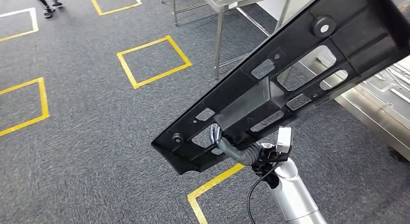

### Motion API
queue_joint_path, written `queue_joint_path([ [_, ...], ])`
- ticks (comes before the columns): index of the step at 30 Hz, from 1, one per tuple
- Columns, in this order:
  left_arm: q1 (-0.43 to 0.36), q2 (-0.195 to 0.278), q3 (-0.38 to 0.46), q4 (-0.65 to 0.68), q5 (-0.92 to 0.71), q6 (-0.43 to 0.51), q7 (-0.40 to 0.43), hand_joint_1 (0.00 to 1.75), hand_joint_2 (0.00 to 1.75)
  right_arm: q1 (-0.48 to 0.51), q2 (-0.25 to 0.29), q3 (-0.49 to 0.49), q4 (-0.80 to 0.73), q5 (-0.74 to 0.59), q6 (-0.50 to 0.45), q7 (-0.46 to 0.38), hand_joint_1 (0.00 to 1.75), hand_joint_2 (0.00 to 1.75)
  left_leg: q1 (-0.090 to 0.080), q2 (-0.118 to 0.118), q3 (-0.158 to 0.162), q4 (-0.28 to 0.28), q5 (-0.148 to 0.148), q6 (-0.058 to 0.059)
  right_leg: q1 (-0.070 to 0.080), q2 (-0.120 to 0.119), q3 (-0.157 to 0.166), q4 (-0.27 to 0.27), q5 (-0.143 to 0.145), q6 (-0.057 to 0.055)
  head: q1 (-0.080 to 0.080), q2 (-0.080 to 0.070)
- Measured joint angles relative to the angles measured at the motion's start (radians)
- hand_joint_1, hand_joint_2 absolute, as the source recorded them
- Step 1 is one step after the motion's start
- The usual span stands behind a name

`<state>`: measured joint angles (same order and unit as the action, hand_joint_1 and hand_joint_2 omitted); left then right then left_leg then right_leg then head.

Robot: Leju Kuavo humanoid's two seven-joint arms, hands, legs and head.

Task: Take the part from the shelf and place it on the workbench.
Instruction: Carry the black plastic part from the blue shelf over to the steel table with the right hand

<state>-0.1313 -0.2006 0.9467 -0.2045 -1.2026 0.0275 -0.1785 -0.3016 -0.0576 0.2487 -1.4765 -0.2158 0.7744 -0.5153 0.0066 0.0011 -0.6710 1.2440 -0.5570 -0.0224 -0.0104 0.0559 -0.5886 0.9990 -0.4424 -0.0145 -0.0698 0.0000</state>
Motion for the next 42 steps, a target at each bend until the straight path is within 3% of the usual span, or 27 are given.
queue_joint_path([
  [2,0.001,0.001,0.000,0.000,0.001,0.000,0.000,0.00,1.75,0.001,0.000,0.000,0.000,0.001,0.000,-0.002,1.75,1.75,0.007,-0.041,0.061,-0.144,0.069,0.002,0.000,0.026,-0.002,0.008,-0.004,0.008,0.000,0.000],
  [4,0.002,0.001,0.000,0.000,0.002,0.000,-0.001,0.00,1.75,0.001,0.000,0.000,0.000,0.002,0.000,-0.004,1.75,1.75,0.013,-0.079,0.094,-0.220,0.090,0.007,-0.001,0.049,-0.012,0.015,-0.004,0.020,0.000,0.000],
  [5,0.003,0.001,0.000,0.000,0.002,0.000,-0.001,0.00,1.75,0.002,0.000,0.000,0.000,0.002,0.000,-0.004,1.75,1.75,0.012,-0.083,0.095,-0.223,0.087,0.013,-0.003,0.059,-0.018,0.016,-0.002,0.027,0.000,0.000],
  [6,0.003,0.001,0.000,0.000,0.002,0.000,-0.002,0.00,1.75,0.004,0.000,0.000,0.000,0.003,0.000,-0.004,1.75,1.75,0.011,-0.073,0.094,-0.224,0.089,0.020,-0.005,0.070,-0.021,0.014,0.001,0.034,0.000,0.000],
  [8,0.002,0.001,0.001,0.000,0.003,0.000,-0.001,0.00,1.75,0.007,0.000,0.000,-0.001,0.003,0.000,-0.005,1.75,1.75,0.011,-0.049,0.097,-0.233,0.096,0.035,-0.004,0.047,-0.032,0.030,-0.009,0.045,0.000,0.000],
  [9,0.002,0.000,0.001,0.000,0.004,0.000,-0.001,0.00,1.75,0.007,0.000,0.000,-0.001,0.004,0.000,-0.006,1.75,1.75,0.011,-0.036,0.099,-0.237,0.098,0.041,-0.002,0.020,-0.047,0.062,-0.029,0.048,0.000,0.000],
  [11,0.006,0.000,0.001,0.000,0.005,0.000,0.000,0.00,1.75,0.007,0.000,0.000,-0.001,0.006,0.000,-0.009,1.75,1.75,0.007,-0.010,0.100,-0.241,0.098,0.050,-0.002,-0.034,-0.104,0.185,-0.093,0.053,0.000,0.000],
  [13,0.013,0.001,0.001,0.000,0.007,0.001,0.000,0.00,1.75,0.011,0.000,0.000,0.000,0.010,0.000,-0.011,1.75,1.75,0.003,0.017,0.099,-0.240,0.096,0.053,-0.003,-0.049,-0.155,0.295,-0.132,0.056,0.000,0.000],
  [14,0.014,0.001,0.002,0.000,0.008,0.002,0.001,0.00,1.75,0.013,0.000,0.000,0.001,0.012,0.000,-0.012,1.75,1.75,0.001,0.030,0.099,-0.240,0.095,0.054,-0.003,-0.052,-0.156,0.300,-0.124,0.055,0.000,0.000],
  [15,0.014,0.001,0.002,0.000,0.011,0.003,0.001,0.00,1.75,0.014,0.000,0.000,0.001,0.013,0.000,-0.012,1.75,1.75,0.000,0.040,0.100,-0.240,0.094,0.053,-0.003,-0.056,-0.133,0.259,-0.098,0.053,0.000,0.000],
  [17,0.014,0.001,0.003,0.000,0.016,0.005,0.000,0.00,1.75,0.011,0.001,0.000,0.002,0.014,0.000,-0.012,1.75,1.75,-0.004,0.059,0.106,-0.240,0.091,0.050,0.004,-0.088,-0.050,0.110,-0.038,0.042,0.000,0.000],
  [19,0.014,0.000,0.004,0.000,0.019,0.008,-0.001,0.00,1.75,0.007,0.003,0.000,0.002,0.015,0.000,-0.013,1.75,1.75,-0.009,0.074,0.110,-0.239,0.087,0.044,0.014,-0.116,-0.001,0.016,-0.013,0.029,0.000,0.000],
  [20,0.015,0.000,0.005,0.000,0.020,0.009,-0.001,0.00,1.75,0.005,0.003,0.000,0.002,0.015,0.000,-0.014,1.75,1.75,-0.010,0.081,0.111,-0.240,0.085,0.040,0.018,-0.117,0.003,0.006,-0.015,0.024,0.000,0.000],
  [22,0.015,0.000,0.006,0.000,0.021,0.011,-0.002,0.00,1.75,0.006,0.004,-0.001,0.003,0.015,0.000,-0.014,1.75,1.75,-0.010,0.093,0.115,-0.239,0.081,0.029,0.015,-0.096,0.003,0.001,-0.009,0.016,0.000,0.000],
  [24,0.015,0.000,0.007,0.000,0.021,0.012,-0.003,0.00,1.75,0.006,0.005,-0.001,0.003,0.014,0.000,-0.014,1.75,1.75,-0.008,0.066,0.103,-0.202,0.053,0.018,0.007,-0.077,0.010,-0.011,-0.002,0.006,0.000,0.000],
  [26,0.018,0.000,0.007,0.000,0.022,0.012,-0.003,0.00,1.75,0.005,0.007,-0.001,0.004,0.014,0.000,-0.014,1.75,1.75,-0.004,0.021,0.049,-0.082,-0.010,0.010,0.004,-0.058,0.014,-0.016,0.002,0.000,0.000,0.000],
  [27,0.021,0.000,0.007,0.000,0.023,0.012,-0.003,0.00,1.75,0.005,0.008,-0.001,0.005,0.014,0.000,-0.014,1.75,1.75,-0.002,0.010,0.013,-0.008,-0.040,0.008,0.004,-0.047,0.013,-0.016,0.002,-0.001,0.000,0.000],
  [28,0.023,0.000,0.008,0.000,0.024,0.012,-0.003,0.00,1.75,0.007,0.008,-0.001,0.006,0.014,0.000,-0.014,1.75,1.75,-0.001,0.006,-0.016,0.048,-0.056,0.006,0.004,-0.035,0.013,-0.014,0.002,-0.001,0.000,0.000],
  [29,0.023,0.000,0.008,0.000,0.024,0.012,-0.003,0.00,1.75,0.008,0.008,-0.001,0.008,0.015,0.000,-0.014,1.75,1.75,0.000,0.005,-0.029,0.066,-0.051,0.004,0.004,-0.023,0.012,-0.012,0.001,0.000,0.000,0.000],
  [30,0.023,0.001,0.008,0.000,0.025,0.012,-0.003,0.00,1.75,0.009,0.008,-0.001,0.009,0.015,0.000,-0.014,1.75,1.75,0.002,0.004,-0.023,0.047,-0.026,0.003,0.003,-0.011,0.013,-0.010,0.000,0.002,0.000,0.000],
  [31,0.022,0.001,0.008,0.000,0.025,0.013,-0.003,0.00,1.75,0.009,0.008,-0.001,0.010,0.015,0.000,-0.014,1.75,1.75,0.005,-0.001,0.001,-0.011,0.013,0.002,0.001,0.002,0.013,-0.006,-0.002,0.004,0.000,0.000],
  [33,0.023,0.001,0.008,0.000,0.025,0.012,-0.002,0.00,1.75,0.008,0.008,-0.001,0.010,0.015,0.000,-0.014,1.75,1.75,0.014,-0.043,0.062,-0.151,0.075,0.002,-0.001,0.026,0.007,0.007,-0.008,0.014,0.000,0.000],
  [35,0.025,0.001,0.008,0.001,0.025,0.012,0.000,0.00,1.75,0.005,0.009,-0.001,0.011,0.015,0.000,-0.013,1.75,1.75,0.017,-0.076,0.087,-0.214,0.088,0.010,-0.002,0.046,-0.006,0.016,-0.009,0.027,0.000,0.000],
  [37,0.026,-0.001,0.009,0.001,0.026,0.013,0.003,0.00,1.75,0.003,0.008,-0.001,0.011,0.016,0.000,-0.012,1.75,1.75,0.014,-0.062,0.087,-0.218,0.089,0.025,-0.006,0.062,-0.014,0.014,-0.005,0.041,0.000,0.000],
  [39,0.025,-0.003,0.010,0.001,0.029,0.013,0.003,0.00,1.75,0.002,0.008,-0.003,0.012,0.016,0.000,-0.011,1.75,1.75,0.014,-0.041,0.090,-0.226,0.095,0.040,-0.006,0.031,-0.025,0.035,-0.019,0.051,0.000,0.000],
  [41,0.027,-0.005,0.013,0.001,0.031,0.014,0.001,0.00,1.75,0.002,0.008,-0.006,0.011,0.016,0.000,-0.012,1.75,1.75,0.012,-0.017,0.093,-0.231,0.097,0.050,-0.004,-0.026,-0.074,0.136,-0.074,0.058,0.000,0.000],
  [42,0.030,-0.006,0.015,0.001,0.033,0.014,-0.001,0.00,1.75,0.005,0.008,-0.008,0.011,0.016,0.001,-0.012,1.75,1.75,0.011,-0.004,0.093,-0.231,0.096,0.053,-0.004,-0.042,-0.109,0.207,-0.106,0.060,0.000,0.000],
])
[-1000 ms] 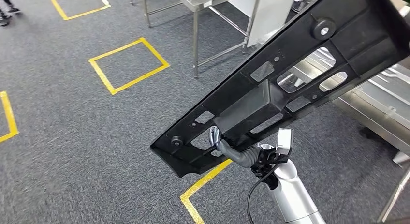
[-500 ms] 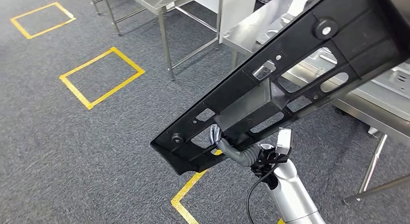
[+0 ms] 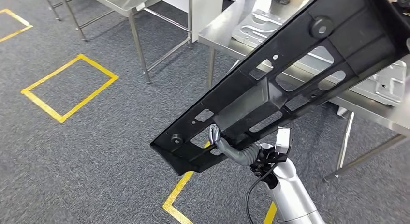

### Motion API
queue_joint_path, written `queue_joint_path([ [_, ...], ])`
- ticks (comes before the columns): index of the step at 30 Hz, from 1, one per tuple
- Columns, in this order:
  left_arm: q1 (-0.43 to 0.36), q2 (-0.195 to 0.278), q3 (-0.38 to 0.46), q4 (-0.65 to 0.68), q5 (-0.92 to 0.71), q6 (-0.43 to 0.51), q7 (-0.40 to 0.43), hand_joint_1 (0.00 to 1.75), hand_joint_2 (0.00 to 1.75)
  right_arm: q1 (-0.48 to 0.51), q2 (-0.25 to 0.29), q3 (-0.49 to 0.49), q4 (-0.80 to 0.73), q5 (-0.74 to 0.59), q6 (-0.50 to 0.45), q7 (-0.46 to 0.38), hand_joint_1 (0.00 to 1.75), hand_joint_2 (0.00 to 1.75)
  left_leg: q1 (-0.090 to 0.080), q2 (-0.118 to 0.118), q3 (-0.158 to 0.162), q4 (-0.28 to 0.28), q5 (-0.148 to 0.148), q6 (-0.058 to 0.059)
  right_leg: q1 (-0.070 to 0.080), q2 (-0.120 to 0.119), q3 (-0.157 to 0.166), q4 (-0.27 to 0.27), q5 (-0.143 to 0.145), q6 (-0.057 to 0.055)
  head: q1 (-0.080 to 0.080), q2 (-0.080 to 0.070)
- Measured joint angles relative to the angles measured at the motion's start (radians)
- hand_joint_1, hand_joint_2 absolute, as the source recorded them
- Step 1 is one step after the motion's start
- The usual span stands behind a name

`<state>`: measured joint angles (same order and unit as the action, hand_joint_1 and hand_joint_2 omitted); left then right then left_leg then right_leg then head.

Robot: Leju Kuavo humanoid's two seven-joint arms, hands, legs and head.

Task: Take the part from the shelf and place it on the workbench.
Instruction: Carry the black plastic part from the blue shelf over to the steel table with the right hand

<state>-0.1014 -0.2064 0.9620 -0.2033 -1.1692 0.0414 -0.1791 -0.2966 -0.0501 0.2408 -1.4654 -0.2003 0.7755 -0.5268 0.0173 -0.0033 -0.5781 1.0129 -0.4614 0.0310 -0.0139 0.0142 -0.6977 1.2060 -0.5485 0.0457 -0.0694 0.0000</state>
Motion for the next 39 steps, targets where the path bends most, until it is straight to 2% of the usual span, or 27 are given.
queue_joint_path([
  [1,0.003,0.000,0.003,0.000,0.002,0.000,0.000,0.00,1.75,0.006,0.000,-0.002,0.000,0.000,0.002,0.000,1.75,1.75,-0.002,0.013,0.000,0.000,-0.001,0.001,0.000,-0.006,-0.031,0.062,-0.022,0.002,0.000,0.000],
  [2,0.004,0.000,0.005,0.000,0.004,0.000,-0.001,0.00,1.75,0.012,-0.001,-0.006,0.000,0.000,0.003,0.000,1.75,1.75,-0.003,0.024,0.000,0.000,-0.003,0.002,-0.001,-0.008,-0.048,0.093,-0.025,0.002,0.000,0.000],
  [3,0.005,0.000,0.007,0.000,0.005,0.000,-0.001,0.00,1.75,0.017,-0.002,-0.009,-0.001,0.000,0.006,0.000,1.75,1.75,-0.004,0.036,0.002,0.001,-0.004,0.002,0.000,-0.010,-0.045,0.086,-0.011,0.001,0.000,0.000],
  [4,0.005,0.000,0.008,0.000,0.005,0.000,0.000,0.00,1.75,0.020,-0.004,-0.013,-0.001,0.000,0.007,0.000,1.75,1.75,-0.005,0.047,0.004,0.001,-0.006,0.001,0.001,-0.015,-0.020,0.037,0.020,-0.002,0.000,0.000],
  [5,0.005,-0.001,0.009,0.000,0.005,0.000,0.000,0.00,1.75,0.021,-0.005,-0.017,-0.002,0.000,0.009,0.000,1.75,1.75,-0.007,0.057,0.008,0.000,-0.008,0.000,0.004,-0.030,0.021,-0.039,0.056,-0.008,0.000,0.000],
  [7,0.004,-0.001,0.010,0.000,0.003,-0.001,0.001,0.00,1.75,0.020,-0.007,-0.026,-0.006,-0.001,0.010,0.000,1.75,1.75,-0.012,0.074,0.015,0.000,-0.014,-0.006,0.014,-0.065,0.088,-0.165,0.099,-0.022,0.000,0.000],
  [8,0.003,-0.002,0.010,0.000,0.001,-0.001,0.001,0.00,1.75,0.020,-0.008,-0.031,-0.009,-0.002,0.009,0.000,1.75,1.75,-0.014,0.082,0.017,0.000,-0.016,-0.011,0.019,-0.074,0.101,-0.193,0.104,-0.028,0.000,0.000],
  [10,-0.002,-0.003,0.010,0.000,-0.002,-0.003,0.001,0.00,1.75,0.023,-0.015,-0.047,-0.014,-0.003,0.008,-0.001,1.75,1.75,-0.016,0.098,0.024,-0.003,-0.019,-0.020,0.021,-0.061,0.101,-0.201,0.104,-0.036,0.000,0.000],
  [11,-0.006,-0.003,0.010,0.000,-0.005,-0.004,0.000,0.00,1.75,0.029,-0.020,-0.058,-0.020,-0.005,0.007,-0.003,1.75,1.75,-0.016,0.097,0.026,-0.002,-0.023,-0.026,0.019,-0.051,0.104,-0.207,0.107,-0.040,0.000,0.000],
  [13,-0.014,-0.004,0.009,0.000,-0.012,-0.006,-0.002,0.00,1.75,0.047,-0.038,-0.084,-0.033,-0.015,0.010,-0.014,1.75,1.75,-0.014,0.062,0.010,0.045,-0.056,-0.035,0.011,-0.034,0.113,-0.219,0.114,-0.049,0.000,0.000],
  [15,-0.017,-0.004,0.008,0.000,-0.022,-0.009,0.001,0.00,1.75,0.072,-0.059,-0.109,-0.045,-0.029,0.015,-0.032,1.75,1.75,-0.011,0.021,-0.047,0.169,-0.121,-0.040,0.007,-0.016,0.116,-0.223,0.116,-0.054,0.000,0.000],
  [16,-0.018,-0.004,0.008,0.000,-0.027,-0.010,0.006,0.00,1.75,0.089,-0.070,-0.120,-0.049,-0.034,0.019,-0.040,1.75,1.75,-0.011,0.014,-0.080,0.238,-0.147,-0.042,0.007,-0.006,0.116,-0.222,0.116,-0.055,0.000,0.000],
  [17,-0.019,-0.004,0.007,0.000,-0.032,-0.011,0.012,0.00,1.75,0.107,-0.083,-0.131,-0.053,-0.038,0.022,-0.048,1.75,1.75,-0.010,0.012,-0.104,0.284,-0.157,-0.043,0.007,0.006,0.116,-0.221,0.116,-0.055,0.000,0.000],
  [18,-0.020,-0.004,0.006,0.000,-0.035,-0.012,0.018,0.00,1.75,0.123,-0.094,-0.142,-0.056,-0.041,0.026,-0.054,1.75,1.75,-0.010,0.011,-0.112,0.295,-0.147,-0.043,0.007,0.019,0.116,-0.220,0.115,-0.054,0.000,0.000],
  [19,-0.023,-0.004,0.006,0.000,-0.037,-0.013,0.023,0.00,1.75,0.135,-0.104,-0.153,-0.059,-0.042,0.029,-0.058,1.75,1.75,-0.008,0.009,-0.100,0.263,-0.118,-0.043,0.006,0.033,0.117,-0.217,0.114,-0.052,0.000,0.000],
  [20,-0.026,-0.004,0.006,0.000,-0.038,-0.014,0.028,0.00,1.75,0.143,-0.110,-0.161,-0.062,-0.042,0.031,-0.061,1.75,1.75,-0.006,0.001,-0.072,0.198,-0.077,-0.042,0.005,0.048,0.117,-0.213,0.112,-0.049,0.000,0.000],
  [22,-0.030,-0.005,0.005,0.000,-0.037,-0.015,0.032,0.00,1.75,0.150,-0.118,-0.174,-0.067,-0.041,0.032,-0.063,1.75,1.75,0.000,-0.039,-0.013,0.066,-0.023,-0.037,0.005,0.076,0.112,-0.202,0.107,-0.041,0.000,0.000],
  [24,-0.033,-0.005,0.005,0.000,-0.033,-0.014,0.033,0.00,1.75,0.153,-0.122,-0.180,-0.071,-0.037,0.032,-0.062,1.75,1.75,0.000,-0.062,0.007,0.016,-0.018,-0.028,0.003,0.101,0.101,-0.196,0.108,-0.028,0.000,0.000],
  [26,-0.037,-0.006,0.006,0.000,-0.029,-0.012,0.032,0.00,1.75,0.154,-0.128,-0.185,-0.072,-0.033,0.032,-0.062,1.75,1.75,-0.002,-0.043,0.009,0.009,-0.013,-0.014,-0.003,0.117,0.095,-0.196,0.111,-0.013,0.000,0.000],
  [28,-0.041,-0.008,0.006,0.000,-0.025,-0.011,0.030,0.00,1.75,0.148,-0.138,-0.189,-0.070,-0.031,0.033,-0.062,1.75,1.75,0.000,-0.023,0.013,-0.002,-0.006,0.000,-0.002,0.082,0.077,-0.164,0.090,-0.003,0.000,0.000],
  [30,-0.041,-0.008,0.006,0.000,-0.021,-0.011,0.029,0.00,1.75,0.136,-0.146,-0.192,-0.063,-0.031,0.034,-0.062,1.75,1.75,0.000,-0.002,0.015,-0.008,-0.003,0.007,0.000,0.021,0.022,-0.053,0.031,0.005,0.000,0.000],
  [32,-0.038,-0.008,0.006,0.000,-0.017,-0.011,0.028,0.00,1.75,0.130,-0.148,-0.192,-0.055,-0.031,0.035,-0.062,1.75,1.75,-0.003,0.022,0.014,-0.008,-0.005,0.009,-0.003,-0.005,-0.040,0.070,-0.014,0.012,0.000,0.000],
  [33,-0.038,-0.008,0.006,0.000,-0.016,-0.011,0.028,0.00,1.75,0.130,-0.149,-0.192,-0.051,-0.031,0.035,-0.062,1.75,1.75,-0.004,0.033,0.014,-0.007,-0.006,0.009,-0.005,-0.010,-0.049,0.089,-0.012,0.013,0.000,0.000],
  [34,-0.038,-0.008,0.006,0.000,-0.015,-0.011,0.027,0.00,1.75,0.130,-0.149,-0.192,-0.047,-0.031,0.035,-0.062,1.75,1.75,-0.004,0.044,0.016,-0.007,-0.008,0.007,-0.006,-0.013,-0.037,0.066,0.010,0.013,0.000,0.000],
  [35,-0.039,-0.008,0.006,0.000,-0.014,-0.011,0.027,0.00,1.75,0.128,-0.150,-0.192,-0.043,-0.031,0.035,-0.062,1.75,1.75,-0.004,0.053,0.019,-0.007,-0.010,0.005,-0.006,-0.021,-0.003,0.002,0.045,0.011,0.000,0.000],
  [37,-0.041,-0.009,0.006,0.000,-0.013,-0.011,0.025,0.00,1.75,0.122,-0.150,-0.192,-0.039,-0.031,0.035,-0.062,1.75,1.75,-0.007,0.071,0.025,-0.007,-0.016,-0.002,0.000,-0.058,0.075,-0.145,0.101,0.001,0.000,0.000],
  [39,-0.043,-0.009,0.006,0.000,-0.013,-0.011,0.024,0.00,1.75,0.114,-0.150,-0.192,-0.037,-0.031,0.034,-0.062,1.75,1.75,-0.012,0.086,0.030,-0.007,-0.022,-0.011,0.009,-0.074,0.105,-0.206,0.114,-0.013,0.000,0.000],
])
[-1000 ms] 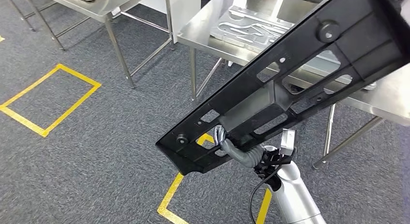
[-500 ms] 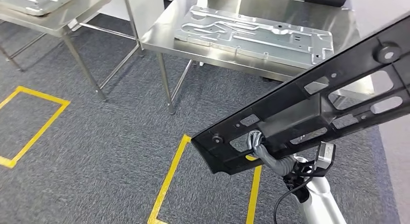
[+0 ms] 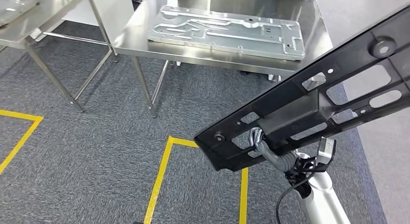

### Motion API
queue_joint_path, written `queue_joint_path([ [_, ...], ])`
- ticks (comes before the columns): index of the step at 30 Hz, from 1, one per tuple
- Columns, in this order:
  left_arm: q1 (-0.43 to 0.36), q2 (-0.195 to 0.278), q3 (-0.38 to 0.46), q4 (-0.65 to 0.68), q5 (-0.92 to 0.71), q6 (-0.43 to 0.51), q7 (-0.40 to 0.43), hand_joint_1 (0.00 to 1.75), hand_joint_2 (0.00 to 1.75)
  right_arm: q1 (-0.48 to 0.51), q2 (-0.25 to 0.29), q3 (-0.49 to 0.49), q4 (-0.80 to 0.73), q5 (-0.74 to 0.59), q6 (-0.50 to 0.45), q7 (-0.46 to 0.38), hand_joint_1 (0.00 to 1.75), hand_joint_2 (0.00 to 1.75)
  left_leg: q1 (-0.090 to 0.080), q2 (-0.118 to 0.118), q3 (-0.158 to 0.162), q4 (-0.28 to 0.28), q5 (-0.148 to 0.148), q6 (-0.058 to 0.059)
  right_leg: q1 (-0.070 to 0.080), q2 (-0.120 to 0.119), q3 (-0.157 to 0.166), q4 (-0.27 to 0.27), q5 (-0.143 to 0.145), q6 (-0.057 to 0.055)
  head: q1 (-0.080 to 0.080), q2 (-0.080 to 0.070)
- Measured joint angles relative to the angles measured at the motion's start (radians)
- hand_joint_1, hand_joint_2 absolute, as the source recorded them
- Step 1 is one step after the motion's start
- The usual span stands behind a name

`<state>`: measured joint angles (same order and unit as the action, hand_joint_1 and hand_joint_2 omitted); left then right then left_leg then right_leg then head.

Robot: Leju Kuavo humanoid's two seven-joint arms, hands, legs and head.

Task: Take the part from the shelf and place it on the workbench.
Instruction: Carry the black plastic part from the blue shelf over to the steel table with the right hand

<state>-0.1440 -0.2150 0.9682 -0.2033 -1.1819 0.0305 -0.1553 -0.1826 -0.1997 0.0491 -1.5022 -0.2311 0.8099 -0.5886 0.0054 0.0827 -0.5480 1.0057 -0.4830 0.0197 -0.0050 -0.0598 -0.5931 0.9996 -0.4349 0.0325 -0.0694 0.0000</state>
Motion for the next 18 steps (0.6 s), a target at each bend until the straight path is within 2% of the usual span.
queue_joint_path([
  [2,-0.001,0.000,0.000,0.000,0.000,0.000,-0.001,0.00,1.75,-0.003,0.000,0.000,0.003,0.000,0.000,0.000,1.75,1.75,-0.002,0.015,0.004,-0.002,-0.005,-0.011,0.000,0.021,-0.002,-0.002,0.001,-0.012,0.000,0.000],
  [3,-0.002,0.000,0.000,0.000,0.000,0.000,-0.001,0.00,1.75,-0.003,0.000,0.000,0.005,0.000,0.000,0.000,1.75,1.75,0.000,0.010,0.005,0.003,-0.011,-0.017,-0.003,0.031,-0.001,-0.005,0.003,-0.017,0.000,0.000],
  [4,-0.003,0.000,0.000,0.000,0.001,0.000,-0.001,0.00,1.75,-0.005,0.000,0.000,0.005,0.000,0.000,0.000,1.75,1.75,0.001,-0.007,-0.002,0.023,-0.025,-0.022,-0.006,0.040,0.001,-0.009,0.004,-0.024,0.000,0.000],
  [6,-0.002,0.001,0.000,0.000,0.003,0.001,-0.002,0.00,1.75,-0.010,0.001,0.000,0.006,0.001,0.000,0.002,1.75,1.75,0.004,-0.055,-0.050,0.127,-0.081,-0.029,-0.009,0.058,0.004,-0.012,0.006,-0.032,0.000,0.000],
  [8,0.004,0.002,0.000,0.000,0.006,0.003,-0.002,0.00,1.75,-0.014,0.002,0.003,0.009,0.003,-0.001,0.004,1.75,1.75,0.005,-0.074,-0.121,0.264,-0.133,-0.032,-0.008,0.080,0.004,-0.010,0.005,-0.036,0.000,0.000],
  [9,0.006,0.002,0.000,0.000,0.008,0.005,-0.002,0.00,1.75,-0.015,0.003,0.004,0.011,0.005,-0.001,0.006,1.75,1.75,0.005,-0.076,-0.142,0.297,-0.133,-0.032,-0.007,0.089,0.004,-0.009,0.003,-0.037,0.000,0.000],
  [10,0.007,0.003,0.000,0.000,0.010,0.007,-0.002,0.00,1.75,-0.016,0.003,0.006,0.014,0.007,-0.002,0.008,1.75,1.75,0.005,-0.076,-0.145,0.289,-0.112,-0.030,-0.006,0.098,0.005,-0.006,0.001,-0.038,0.000,0.000],
  [11,0.008,0.004,0.001,0.000,0.012,0.008,-0.002,0.00,1.75,-0.018,0.004,0.006,0.017,0.008,-0.002,0.009,1.75,1.75,0.005,-0.077,-0.128,0.240,-0.074,-0.028,-0.006,0.106,0.007,-0.004,-0.001,-0.037,0.000,0.000],
  [12,0.008,0.004,0.001,0.000,0.013,0.009,-0.002,0.00,1.75,-0.021,0.006,0.007,0.020,0.008,-0.003,0.010,1.75,1.75,0.005,-0.080,-0.099,0.167,-0.031,-0.023,-0.006,0.112,0.010,-0.001,-0.005,-0.035,0.000,0.000],
  [13,0.007,0.005,0.001,0.000,0.015,0.010,-0.002,0.00,1.75,-0.025,0.006,0.007,0.023,0.008,-0.004,0.011,1.75,1.75,0.004,-0.085,-0.070,0.098,0.000,-0.018,-0.005,0.119,0.011,0.003,-0.009,-0.031,0.000,0.000],
  [14,0.006,0.005,0.002,0.000,0.017,0.011,-0.002,0.00,1.75,-0.029,0.006,0.007,0.026,0.008,-0.005,0.011,1.75,1.75,0.003,-0.090,-0.050,0.049,0.019,-0.013,-0.003,0.123,0.011,0.006,-0.012,-0.027,0.000,0.000],
  [15,0.006,0.005,0.002,0.000,0.018,0.012,-0.002,0.00,1.75,-0.032,0.007,0.008,0.029,0.008,-0.006,0.012,1.75,1.75,0.001,-0.094,-0.041,0.025,0.025,-0.008,-0.002,0.125,0.010,0.008,-0.014,-0.022,0.000,0.000],
  [18,0.007,0.005,0.002,0.000,0.018,0.015,-0.002,0.00,1.75,-0.040,0.006,0.008,0.038,0.008,-0.007,0.014,1.75,1.75,-0.001,-0.094,-0.039,0.014,0.029,0.009,-0.006,0.121,0.007,0.009,-0.017,-0.003,0.000,0.000],
])
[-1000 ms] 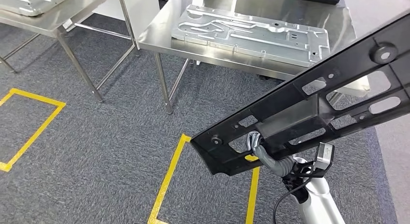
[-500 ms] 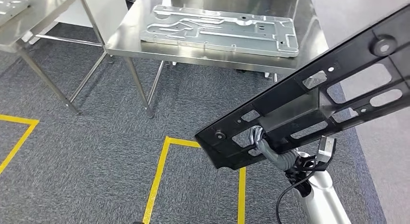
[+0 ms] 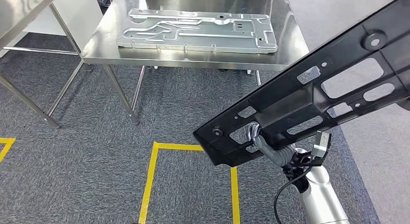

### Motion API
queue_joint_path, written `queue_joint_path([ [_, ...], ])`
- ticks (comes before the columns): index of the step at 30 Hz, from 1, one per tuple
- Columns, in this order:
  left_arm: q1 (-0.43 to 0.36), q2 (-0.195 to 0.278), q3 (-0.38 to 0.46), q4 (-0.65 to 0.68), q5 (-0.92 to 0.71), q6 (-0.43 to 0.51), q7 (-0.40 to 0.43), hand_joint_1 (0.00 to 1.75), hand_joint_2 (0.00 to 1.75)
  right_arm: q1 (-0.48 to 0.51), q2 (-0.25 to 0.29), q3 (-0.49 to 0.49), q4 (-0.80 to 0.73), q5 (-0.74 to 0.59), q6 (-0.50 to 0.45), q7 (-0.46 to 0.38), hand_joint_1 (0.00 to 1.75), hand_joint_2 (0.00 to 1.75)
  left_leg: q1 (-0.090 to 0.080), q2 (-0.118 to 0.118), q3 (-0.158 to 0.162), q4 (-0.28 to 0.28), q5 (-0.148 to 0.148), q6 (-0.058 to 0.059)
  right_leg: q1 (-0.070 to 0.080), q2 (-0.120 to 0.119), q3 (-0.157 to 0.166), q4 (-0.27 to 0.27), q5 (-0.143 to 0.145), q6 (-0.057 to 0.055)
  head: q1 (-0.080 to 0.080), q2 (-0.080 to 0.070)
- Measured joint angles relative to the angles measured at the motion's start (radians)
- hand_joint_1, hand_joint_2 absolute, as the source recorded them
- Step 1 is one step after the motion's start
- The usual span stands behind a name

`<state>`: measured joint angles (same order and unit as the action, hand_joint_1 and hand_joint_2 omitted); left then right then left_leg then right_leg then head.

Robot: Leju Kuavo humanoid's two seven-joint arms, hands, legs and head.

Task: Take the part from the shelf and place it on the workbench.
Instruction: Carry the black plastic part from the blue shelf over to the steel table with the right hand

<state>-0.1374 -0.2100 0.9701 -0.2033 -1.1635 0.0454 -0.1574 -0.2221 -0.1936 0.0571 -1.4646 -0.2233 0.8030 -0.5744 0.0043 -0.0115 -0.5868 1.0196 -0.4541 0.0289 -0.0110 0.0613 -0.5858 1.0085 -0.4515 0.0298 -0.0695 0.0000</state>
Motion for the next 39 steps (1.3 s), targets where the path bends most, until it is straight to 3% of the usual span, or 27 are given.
queue_joint_path([
  [2,0.000,-0.001,0.000,0.000,0.000,0.000,-0.001,0.00,1.75,-0.006,-0.001,0.000,0.002,0.000,-0.001,0.000,1.75,1.75,0.004,0.004,0.003,-0.008,0.005,0.011,-0.002,-0.025,-0.020,0.046,-0.031,0.010,0.000,0.000],
  [5,0.003,-0.001,0.000,0.000,0.000,0.001,-0.003,0.00,1.75,-0.015,-0.001,0.001,0.007,-0.001,-0.009,0.001,1.75,1.75,0.004,0.013,0.003,-0.009,0.004,0.015,-0.005,-0.053,-0.114,0.237,-0.119,0.023,0.000,0.000],
  [6,0.005,-0.001,0.000,0.000,0.000,0.001,-0.003,0.00,1.75,-0.015,-0.001,0.001,0.009,-0.001,-0.014,0.001,1.75,1.75,0.004,0.016,0.003,-0.009,0.003,0.015,-0.006,-0.055,-0.136,0.278,-0.127,0.025,0.000,0.000],
  [7,0.007,-0.001,0.000,0.000,0.000,0.001,-0.003,0.00,1.75,-0.016,-0.001,0.001,0.011,-0.001,-0.018,0.003,1.75,1.75,0.004,0.018,0.004,-0.008,0.002,0.015,-0.007,-0.056,-0.139,0.281,-0.115,0.026,0.000,0.000],
  [8,0.007,-0.001,0.000,0.000,0.000,0.001,-0.004,0.00,1.75,-0.019,-0.002,0.001,0.012,-0.001,-0.023,0.006,1.75,1.75,0.004,0.019,0.006,-0.007,0.000,0.013,-0.008,-0.057,-0.120,0.239,-0.085,0.025,0.000,0.000],
  [10,0.007,-0.002,0.000,0.000,0.001,-0.001,-0.006,0.00,1.75,-0.029,-0.006,0.001,0.013,-0.004,-0.031,0.015,1.75,1.75,0.002,0.021,0.010,-0.006,-0.004,0.008,-0.006,-0.066,-0.049,0.094,-0.017,0.018,0.000,0.000],
  [12,0.007,-0.002,0.000,0.000,0.001,-0.003,-0.008,0.00,1.75,-0.039,-0.012,0.001,0.013,-0.008,-0.035,0.022,1.75,1.75,-0.001,0.023,0.012,-0.005,-0.006,0.000,0.000,-0.072,-0.007,0.004,0.011,0.005,0.000,0.000],
  [15,0.008,-0.002,0.000,0.000,0.001,-0.006,-0.010,0.00,1.75,-0.049,-0.020,0.001,0.012,-0.014,-0.039,0.036,1.75,1.75,-0.001,0.026,0.012,-0.008,-0.008,-0.017,0.003,-0.067,-0.006,-0.007,0.012,-0.012,0.000,0.000],
  [17,0.007,-0.002,0.000,0.000,0.001,-0.007,-0.011,0.00,1.75,-0.058,-0.025,0.001,0.012,-0.021,-0.045,0.046,1.75,1.75,-0.001,0.024,0.000,0.026,-0.032,-0.027,-0.002,-0.064,-0.001,-0.016,0.015,-0.025,0.000,0.000],
  [20,0.009,-0.002,0.000,0.000,0.001,-0.007,-0.011,0.00,1.75,-0.077,-0.032,0.001,0.015,-0.033,-0.050,0.058,1.75,1.75,0.000,0.020,-0.083,0.205,-0.120,-0.032,-0.001,-0.060,0.002,-0.018,0.015,-0.035,0.000,0.000],
  [21,0.010,-0.002,0.000,0.000,0.000,-0.008,-0.011,0.00,1.75,-0.081,-0.037,0.001,0.018,-0.036,-0.050,0.061,1.75,1.75,0.000,0.020,-0.109,0.257,-0.135,-0.032,0.001,-0.058,0.002,-0.017,0.015,-0.036,0.000,0.000],
  [22,0.010,-0.002,0.000,0.000,-0.003,-0.010,-0.012,0.00,1.75,-0.085,-0.042,0.001,0.021,-0.041,-0.050,0.064,1.75,1.75,0.000,0.020,-0.120,0.274,-0.130,-0.030,0.002,-0.056,0.003,-0.016,0.014,-0.037,0.000,0.000],
  [23,0.010,-0.002,0.000,0.000,-0.007,-0.014,-0.012,0.00,1.75,-0.088,-0.050,0.000,0.024,-0.047,-0.051,0.066,1.75,1.75,0.000,0.019,-0.112,0.252,-0.106,-0.027,0.003,-0.054,0.004,-0.014,0.012,-0.036,0.000,0.000],
  [25,0.008,-0.001,-0.001,0.000,-0.012,-0.020,-0.012,0.00,1.75,-0.093,-0.067,-0.002,0.026,-0.061,-0.051,0.069,1.75,1.75,0.000,0.015,-0.054,0.124,-0.036,-0.017,0.005,-0.051,0.008,-0.011,0.007,-0.033,0.000,0.000],
  [27,0.005,-0.001,-0.002,0.000,-0.014,-0.022,-0.014,0.00,1.75,-0.096,-0.083,-0.004,0.026,-0.075,-0.050,0.075,1.75,1.75,-0.003,0.009,-0.005,0.020,-0.006,-0.008,0.009,-0.047,0.009,-0.008,0.001,-0.025,0.000,0.000],
  [30,0.004,-0.002,-0.002,0.000,-0.012,-0.022,-0.017,0.00,1.75,-0.099,-0.104,-0.006,0.026,-0.087,-0.050,0.086,1.75,1.75,-0.004,0.008,0.006,-0.009,-0.008,0.005,0.009,-0.045,0.006,0.002,0.006,-0.006,0.000,0.000],
  [32,0.002,-0.002,-0.002,0.000,-0.011,-0.022,-0.021,0.00,1.75,-0.103,-0.116,-0.007,0.026,-0.090,-0.050,0.090,1.75,1.75,-0.002,0.009,0.017,-0.014,-0.008,0.014,0.006,-0.049,-0.007,0.035,-0.011,0.004,0.000,0.000],
  [33,0.001,-0.003,-0.002,0.000,-0.011,-0.022,-0.023,0.00,1.75,-0.106,-0.122,-0.008,0.026,-0.091,-0.051,0.091,1.75,1.75,-0.001,0.009,0.022,-0.015,-0.008,0.018,0.004,-0.051,-0.028,0.078,-0.033,0.009,0.000,0.000],
  [36,0.001,-0.003,-0.002,0.000,-0.013,-0.024,-0.024,0.00,1.75,-0.100,-0.134,-0.010,0.026,-0.098,-0.056,0.092,1.75,1.75,-0.001,0.010,0.028,-0.014,-0.016,0.021,-0.003,-0.054,-0.133,0.260,-0.105,0.021,0.000,0.000],
  [37,0.003,-0.003,-0.002,0.000,-0.014,-0.025,-0.024,0.00,1.75,-0.095,-0.137,-0.010,0.026,-0.100,-0.058,0.093,1.75,1.75,-0.001,0.010,0.032,-0.014,-0.020,0.020,-0.005,-0.055,-0.153,0.282,-0.103,0.023,0.000,0.000],
  [38,0.004,-0.003,-0.002,0.000,-0.014,-0.025,-0.024,0.00,1.75,-0.090,-0.140,-0.010,0.026,-0.101,-0.059,0.093,1.75,1.75,0.000,0.010,0.039,-0.014,-0.026,0.018,-0.007,-0.056,-0.153,0.264,-0.080,0.023,0.000,0.000],
  [39,0.005,-0.004,-0.002,0.000,-0.014,-0.025,-0.023,0.00,1.75,-0.087,-0.142,-0.010,0.025,-0.102,-0.061,0.093,1.75,1.75,0.000,0.010,0.048,-0.014,-0.032,0.016,-0.009,-0.058,-0.132,0.207,-0.039,0.024,0.000,0.000],
])
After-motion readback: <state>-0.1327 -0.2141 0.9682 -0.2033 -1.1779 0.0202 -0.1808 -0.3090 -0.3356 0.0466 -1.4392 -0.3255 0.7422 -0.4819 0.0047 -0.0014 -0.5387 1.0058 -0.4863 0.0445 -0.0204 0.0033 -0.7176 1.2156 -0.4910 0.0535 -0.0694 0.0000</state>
